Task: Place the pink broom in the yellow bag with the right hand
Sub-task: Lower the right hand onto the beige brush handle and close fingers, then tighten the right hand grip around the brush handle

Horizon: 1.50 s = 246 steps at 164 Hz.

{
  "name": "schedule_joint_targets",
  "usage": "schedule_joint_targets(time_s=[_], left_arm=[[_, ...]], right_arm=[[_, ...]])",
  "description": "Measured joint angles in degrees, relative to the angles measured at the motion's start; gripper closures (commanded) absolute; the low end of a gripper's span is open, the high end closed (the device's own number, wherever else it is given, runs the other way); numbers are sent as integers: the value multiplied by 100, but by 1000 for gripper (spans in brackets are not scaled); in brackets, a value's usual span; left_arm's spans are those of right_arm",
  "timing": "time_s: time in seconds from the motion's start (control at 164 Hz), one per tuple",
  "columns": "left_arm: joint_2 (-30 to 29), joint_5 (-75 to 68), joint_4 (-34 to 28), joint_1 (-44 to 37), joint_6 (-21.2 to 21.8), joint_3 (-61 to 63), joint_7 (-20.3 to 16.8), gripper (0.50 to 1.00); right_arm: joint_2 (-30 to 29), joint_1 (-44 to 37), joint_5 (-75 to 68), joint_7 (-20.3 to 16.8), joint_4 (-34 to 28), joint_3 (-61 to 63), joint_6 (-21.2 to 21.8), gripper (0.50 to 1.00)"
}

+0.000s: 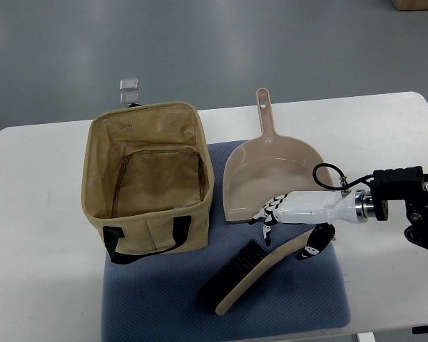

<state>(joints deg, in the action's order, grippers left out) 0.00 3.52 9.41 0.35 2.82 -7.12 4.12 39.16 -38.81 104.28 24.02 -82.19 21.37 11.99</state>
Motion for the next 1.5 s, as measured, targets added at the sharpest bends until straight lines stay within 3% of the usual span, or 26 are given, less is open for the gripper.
schedule_joint_targets(time_s=[0.58,1.008,1.502], left_arm=[[0,0,0,0,0,0,0,500],[0,0,0,0,0,0,0,500],[0,0,-2,0,0,0,0,500]], right_arm=[[10,55,143,-180,149,23,-250,587],[10,121,137,-167,151,26,-251,734],[7,142,127,-125,151,26,-250,842]])
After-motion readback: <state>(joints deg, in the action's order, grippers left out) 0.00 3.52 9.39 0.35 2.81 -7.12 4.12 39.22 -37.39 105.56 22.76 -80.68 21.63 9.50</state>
